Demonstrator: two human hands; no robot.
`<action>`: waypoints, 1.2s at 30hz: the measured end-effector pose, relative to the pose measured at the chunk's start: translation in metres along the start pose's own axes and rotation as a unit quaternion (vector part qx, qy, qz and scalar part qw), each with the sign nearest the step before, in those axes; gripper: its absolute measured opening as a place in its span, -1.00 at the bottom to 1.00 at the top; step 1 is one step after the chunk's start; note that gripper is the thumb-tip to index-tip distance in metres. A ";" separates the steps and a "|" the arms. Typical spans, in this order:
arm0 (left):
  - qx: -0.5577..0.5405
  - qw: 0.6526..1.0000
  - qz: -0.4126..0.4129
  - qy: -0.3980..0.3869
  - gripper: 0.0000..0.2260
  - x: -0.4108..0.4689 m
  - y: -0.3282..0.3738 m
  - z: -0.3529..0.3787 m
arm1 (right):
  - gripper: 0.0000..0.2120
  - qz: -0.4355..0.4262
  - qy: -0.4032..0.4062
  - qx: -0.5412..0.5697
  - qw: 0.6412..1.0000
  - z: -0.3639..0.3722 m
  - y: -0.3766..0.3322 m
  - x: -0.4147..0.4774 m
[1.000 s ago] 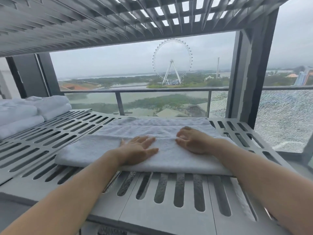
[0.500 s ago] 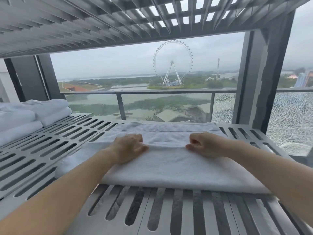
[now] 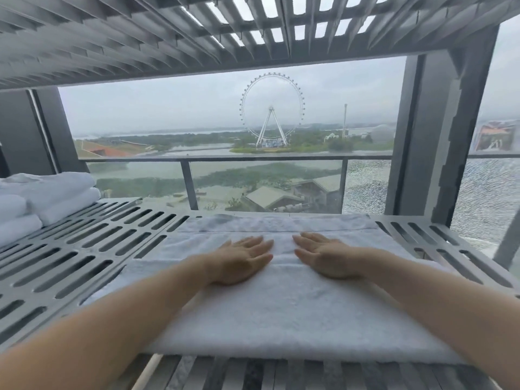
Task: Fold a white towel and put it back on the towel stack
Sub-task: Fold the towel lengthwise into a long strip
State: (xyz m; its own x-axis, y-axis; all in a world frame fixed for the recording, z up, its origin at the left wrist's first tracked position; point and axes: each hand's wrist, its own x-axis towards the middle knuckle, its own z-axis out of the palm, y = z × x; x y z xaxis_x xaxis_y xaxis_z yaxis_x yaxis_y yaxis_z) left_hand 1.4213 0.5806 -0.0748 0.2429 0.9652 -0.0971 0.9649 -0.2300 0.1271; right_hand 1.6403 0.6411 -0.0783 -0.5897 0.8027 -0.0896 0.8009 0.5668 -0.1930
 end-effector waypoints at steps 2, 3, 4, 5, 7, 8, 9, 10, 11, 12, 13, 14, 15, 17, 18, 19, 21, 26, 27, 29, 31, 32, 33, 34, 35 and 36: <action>-0.009 1.000 0.006 -0.013 -0.52 0.005 -0.011 -0.001 | -0.42 0.026 -0.023 -0.014 0.999 -0.004 0.006 0.005; -0.014 1.000 0.003 -0.017 -0.51 0.008 -0.015 -0.003 | -0.41 0.036 -0.030 -0.018 0.999 -0.007 0.007 0.008; -0.017 1.000 -0.005 -0.019 -0.50 0.013 -0.018 -0.005 | -0.40 0.048 -0.034 -0.021 0.998 -0.010 0.007 0.013; -0.015 1.000 -0.013 -0.017 -0.49 0.019 -0.021 -0.007 | -0.40 0.060 -0.034 -0.024 0.997 -0.013 0.006 0.020; 0.007 1.000 -0.020 -0.001 -0.47 0.032 -0.025 -0.012 | -0.43 0.080 -0.020 -0.024 0.996 -0.019 0.005 0.037; 0.020 1.000 -0.016 0.013 -0.48 0.040 -0.027 -0.014 | -0.46 0.082 -0.009 -0.018 0.996 -0.023 0.004 0.046; 0.028 0.999 -0.009 0.027 -0.49 0.047 -0.028 -0.016 | -0.48 0.081 0.001 -0.012 0.997 -0.025 0.003 0.055; 0.029 0.999 -0.002 0.040 -0.51 0.056 -0.030 -0.018 | -0.51 0.077 0.012 -0.008 0.997 -0.027 0.003 0.063; 0.029 0.998 0.003 0.050 -0.53 0.064 -0.032 -0.020 | -0.53 0.073 0.024 -0.006 0.997 -0.028 0.003 0.071; 0.026 0.998 0.004 0.056 -0.53 0.074 -0.035 -0.023 | -0.54 0.070 0.035 -0.006 0.997 -0.028 0.004 0.077; 0.023 0.998 0.001 0.059 -0.53 0.082 -0.038 -0.026 | -0.55 0.069 0.045 -0.006 0.997 -0.028 0.005 0.082; 0.023 0.998 -0.005 0.062 -0.53 0.091 -0.042 -0.028 | -0.55 0.069 0.058 -0.005 0.996 -0.026 0.007 0.086; 0.025 0.998 -0.012 0.064 -0.53 0.098 -0.046 -0.029 | -0.56 0.067 0.072 -0.003 0.995 -0.023 0.010 0.090; 0.025 0.997 -0.015 0.071 -0.55 0.108 -0.053 -0.028 | -0.54 0.063 0.096 0.010 0.993 -0.016 0.014 0.094; 0.018 0.996 -0.007 0.081 -0.56 0.111 -0.056 -0.026 | -0.52 0.062 0.105 0.014 0.992 -0.013 0.016 0.096; 0.006 0.995 0.004 0.099 -0.57 0.114 -0.058 -0.024 | -0.50 0.062 0.110 0.015 0.992 -0.011 0.018 0.097; -0.009 0.991 0.022 0.132 -0.59 0.115 -0.058 -0.021 | -0.48 0.062 0.116 0.020 0.991 -0.010 0.021 0.099; 0.017 0.994 -0.015 0.109 -0.61 0.108 -0.055 -0.021 | -0.46 0.058 0.125 0.031 0.990 -0.010 0.021 0.097; 0.024 0.995 -0.025 0.096 -0.61 0.106 -0.054 -0.022 | -0.46 0.055 0.130 0.028 0.989 -0.010 0.021 0.095; 0.026 0.996 -0.034 0.081 -0.60 0.105 -0.052 -0.022 | -0.46 0.051 0.149 0.014 0.987 -0.012 0.019 0.093; 0.016 0.996 -0.041 0.077 -0.59 0.105 -0.052 -0.021 | -0.48 0.046 0.179 -0.014 0.983 -0.013 0.017 0.091; 0.010 0.996 -0.046 0.080 -0.58 0.106 -0.053 -0.019 | -0.49 0.043 0.193 -0.026 0.980 -0.013 0.016 0.090; 0.005 0.995 -0.051 0.087 -0.57 0.106 -0.054 -0.019 | -0.50 0.039 0.205 -0.032 0.977 -0.014 0.015 0.089; 0.005 0.994 -0.054 0.094 -0.55 0.108 -0.055 -0.018 | -0.50 0.034 0.215 -0.036 0.975 -0.014 0.015 0.089; 0.011 0.993 -0.055 0.103 -0.54 0.109 -0.056 -0.018 | -0.50 0.030 0.222 -0.041 0.974 -0.014 0.014 0.088; 0.019 0.992 -0.054 0.113 -0.53 0.110 -0.057 -0.018 | -0.50 0.027 0.230 -0.049 0.971 -0.014 0.014 0.088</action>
State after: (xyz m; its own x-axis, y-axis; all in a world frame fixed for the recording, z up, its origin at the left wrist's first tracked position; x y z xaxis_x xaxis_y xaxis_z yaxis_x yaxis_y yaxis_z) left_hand 1.3912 0.7017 -0.0753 0.1126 0.9869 0.1154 0.9882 -0.1233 0.0904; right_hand 1.6013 0.7220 -0.0749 -0.4554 0.8167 0.3544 0.8488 0.5184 -0.1039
